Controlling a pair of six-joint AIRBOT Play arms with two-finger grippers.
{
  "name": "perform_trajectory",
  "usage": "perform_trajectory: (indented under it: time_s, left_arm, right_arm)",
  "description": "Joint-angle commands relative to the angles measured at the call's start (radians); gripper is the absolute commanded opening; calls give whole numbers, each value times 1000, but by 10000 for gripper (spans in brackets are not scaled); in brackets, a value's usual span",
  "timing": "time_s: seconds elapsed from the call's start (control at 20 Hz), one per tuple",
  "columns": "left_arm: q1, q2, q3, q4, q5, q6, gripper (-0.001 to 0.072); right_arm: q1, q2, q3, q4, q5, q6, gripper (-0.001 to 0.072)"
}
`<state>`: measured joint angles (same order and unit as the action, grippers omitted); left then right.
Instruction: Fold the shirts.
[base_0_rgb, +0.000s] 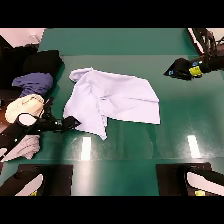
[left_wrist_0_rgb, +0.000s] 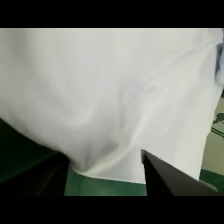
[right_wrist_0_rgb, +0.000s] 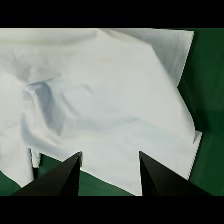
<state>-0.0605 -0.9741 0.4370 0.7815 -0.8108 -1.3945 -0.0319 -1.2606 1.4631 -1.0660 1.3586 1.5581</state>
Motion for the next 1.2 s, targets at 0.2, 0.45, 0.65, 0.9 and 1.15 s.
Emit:
perform_trajectory:
  time_s: [0.2,0.45,0.65,0.9,1.15]
  left_arm:
    - [-37,-10,16,23,98,-46,26]
    - [-37,-5,245,223,-35,-41,23]
    - [-37,-5,377,262,-76,-38,24]
    - [-37,-6,380,259,-91,-39,24]
    - [-37,-6,380,259,-96,-39,24]
  right_arm:
    - [0,6,-18,-10,112,-3,404]
    - [-64,136,-360,-78,102,-24,405]
    - [-181,177,-683,6,13,-116,454]
    - [-201,103,-826,129,-157,-192,447]
    - [-200,55,-825,138,-207,-193,445]
